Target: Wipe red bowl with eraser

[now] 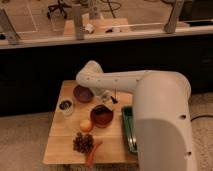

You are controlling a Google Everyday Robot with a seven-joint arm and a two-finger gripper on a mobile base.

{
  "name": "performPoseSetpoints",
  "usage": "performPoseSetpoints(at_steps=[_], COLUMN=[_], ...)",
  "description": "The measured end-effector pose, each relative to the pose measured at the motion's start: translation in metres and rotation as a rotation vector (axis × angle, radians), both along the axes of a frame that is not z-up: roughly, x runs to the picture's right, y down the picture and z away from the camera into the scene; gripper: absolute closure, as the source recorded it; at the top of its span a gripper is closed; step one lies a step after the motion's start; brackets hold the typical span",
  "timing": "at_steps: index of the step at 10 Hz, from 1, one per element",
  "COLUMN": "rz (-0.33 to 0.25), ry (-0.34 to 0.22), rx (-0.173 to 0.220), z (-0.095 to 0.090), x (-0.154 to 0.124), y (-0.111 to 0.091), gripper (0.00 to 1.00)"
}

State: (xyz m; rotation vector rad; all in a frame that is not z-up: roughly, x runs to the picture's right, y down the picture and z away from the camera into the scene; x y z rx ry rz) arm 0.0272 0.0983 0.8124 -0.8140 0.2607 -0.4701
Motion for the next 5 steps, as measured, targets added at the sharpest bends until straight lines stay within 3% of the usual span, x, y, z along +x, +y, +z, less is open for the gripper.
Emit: performPoseSetpoints(at_steps=[5], rz=[0.018], ry=[-0.050], rx=[-0.026], z=[-0.018], x=[-0.004], y=[0.021], gripper=[1.00])
